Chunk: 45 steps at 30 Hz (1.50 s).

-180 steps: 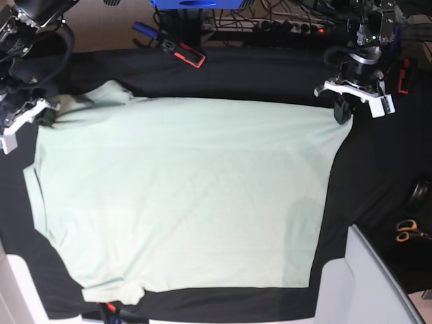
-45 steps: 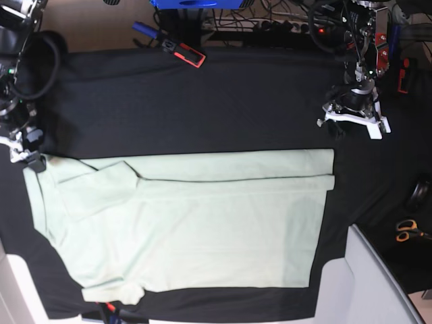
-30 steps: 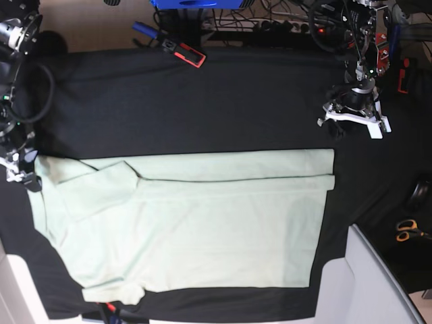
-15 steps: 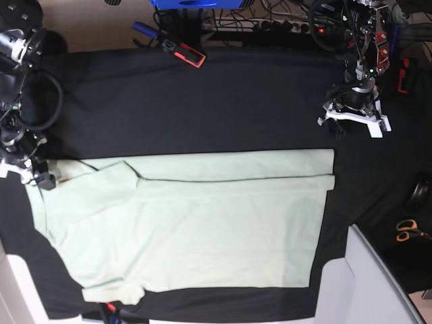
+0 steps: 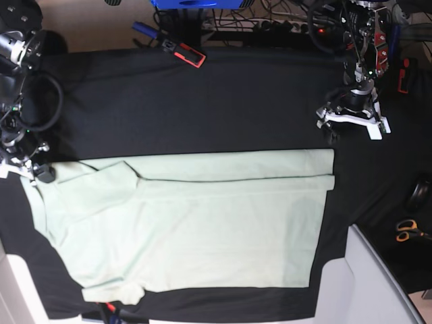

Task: Fold the T-shirt properly
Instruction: 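Grasp the folded edge again with both grippers, then drag the folded shirt with both grippers away from the hem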

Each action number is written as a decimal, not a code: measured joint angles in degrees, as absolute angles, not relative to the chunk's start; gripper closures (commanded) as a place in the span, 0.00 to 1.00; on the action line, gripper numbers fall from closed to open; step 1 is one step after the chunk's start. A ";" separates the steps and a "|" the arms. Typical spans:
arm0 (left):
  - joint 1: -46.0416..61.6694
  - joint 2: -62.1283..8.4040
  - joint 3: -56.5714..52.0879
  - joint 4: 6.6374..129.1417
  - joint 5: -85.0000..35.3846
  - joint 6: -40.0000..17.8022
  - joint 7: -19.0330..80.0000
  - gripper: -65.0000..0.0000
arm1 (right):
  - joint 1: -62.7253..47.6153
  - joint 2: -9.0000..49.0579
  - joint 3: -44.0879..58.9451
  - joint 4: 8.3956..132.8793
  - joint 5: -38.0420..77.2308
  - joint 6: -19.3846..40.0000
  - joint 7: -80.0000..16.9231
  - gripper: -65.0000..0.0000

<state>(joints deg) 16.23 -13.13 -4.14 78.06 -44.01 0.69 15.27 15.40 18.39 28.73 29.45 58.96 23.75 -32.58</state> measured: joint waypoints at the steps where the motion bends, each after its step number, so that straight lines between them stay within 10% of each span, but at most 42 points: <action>1: 15.66 -12.64 -4.25 78.00 -44.03 0.64 15.16 0.30 | 15.38 18.39 28.73 29.45 58.94 23.73 -32.58 1.00; 38: -0.75 -9.72 1.50 61.32 -51.96 0.21 14.13 0.33 | 15.22 18.37 28.73 29.45 58.96 23.77 -32.64 1.00; 45: -0.62 -8.91 1.17 60.60 -52.34 0.23 14.94 0.85 | 15.22 18.37 28.73 29.45 58.96 23.75 -32.64 1.00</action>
<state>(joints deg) -0.62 -8.91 1.17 60.60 -52.34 0.23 14.94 15.22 18.37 28.73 29.45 58.96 23.75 -32.64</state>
